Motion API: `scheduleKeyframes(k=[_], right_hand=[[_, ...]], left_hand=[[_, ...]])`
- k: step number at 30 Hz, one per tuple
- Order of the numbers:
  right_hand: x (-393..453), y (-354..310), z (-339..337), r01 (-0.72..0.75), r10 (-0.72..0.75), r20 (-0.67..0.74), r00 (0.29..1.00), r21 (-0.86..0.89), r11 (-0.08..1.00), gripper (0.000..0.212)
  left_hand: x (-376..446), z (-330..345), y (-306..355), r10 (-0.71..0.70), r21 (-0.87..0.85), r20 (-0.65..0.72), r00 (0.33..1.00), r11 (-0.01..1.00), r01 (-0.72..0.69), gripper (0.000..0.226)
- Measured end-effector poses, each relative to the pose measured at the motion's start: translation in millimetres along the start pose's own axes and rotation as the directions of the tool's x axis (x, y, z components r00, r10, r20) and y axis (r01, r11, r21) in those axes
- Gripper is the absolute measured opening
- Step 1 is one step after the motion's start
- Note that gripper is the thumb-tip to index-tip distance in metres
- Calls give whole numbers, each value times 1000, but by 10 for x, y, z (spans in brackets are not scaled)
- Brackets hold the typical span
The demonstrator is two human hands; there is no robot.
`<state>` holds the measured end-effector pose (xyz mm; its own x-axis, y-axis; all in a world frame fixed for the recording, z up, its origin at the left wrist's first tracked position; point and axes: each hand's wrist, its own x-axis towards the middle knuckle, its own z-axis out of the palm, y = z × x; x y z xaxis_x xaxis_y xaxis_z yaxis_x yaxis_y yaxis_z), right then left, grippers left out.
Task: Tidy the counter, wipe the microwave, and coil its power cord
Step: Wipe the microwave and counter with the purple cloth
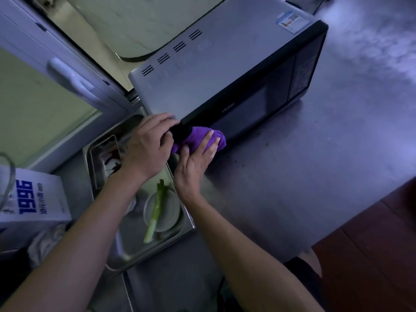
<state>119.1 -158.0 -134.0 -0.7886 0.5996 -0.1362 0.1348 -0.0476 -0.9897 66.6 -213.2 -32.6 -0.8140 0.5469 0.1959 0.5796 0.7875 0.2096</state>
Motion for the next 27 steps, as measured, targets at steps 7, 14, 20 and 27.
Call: scheduleKeyframes(k=[7,14,20,27], right_hand=[[437,38,-234,-66,70,-75,995,56,996,71],[1307,5,-896,-111,127,-168,978,100,989,67],[2113,-71,-1545,-138,167,-216,962,142,980,64],[2834,-22,-2111,-201,239,-238,941,173,964,61]], left_hand=[[395,137,396,94,23,44,995,995,-95,35],[961,431,939,154,63,30,988,986,-156,36],[1581,726,1481,213,79,22,977,974,-214,38],[2047,959,1905,213,115,25,977,970,-214,38]])
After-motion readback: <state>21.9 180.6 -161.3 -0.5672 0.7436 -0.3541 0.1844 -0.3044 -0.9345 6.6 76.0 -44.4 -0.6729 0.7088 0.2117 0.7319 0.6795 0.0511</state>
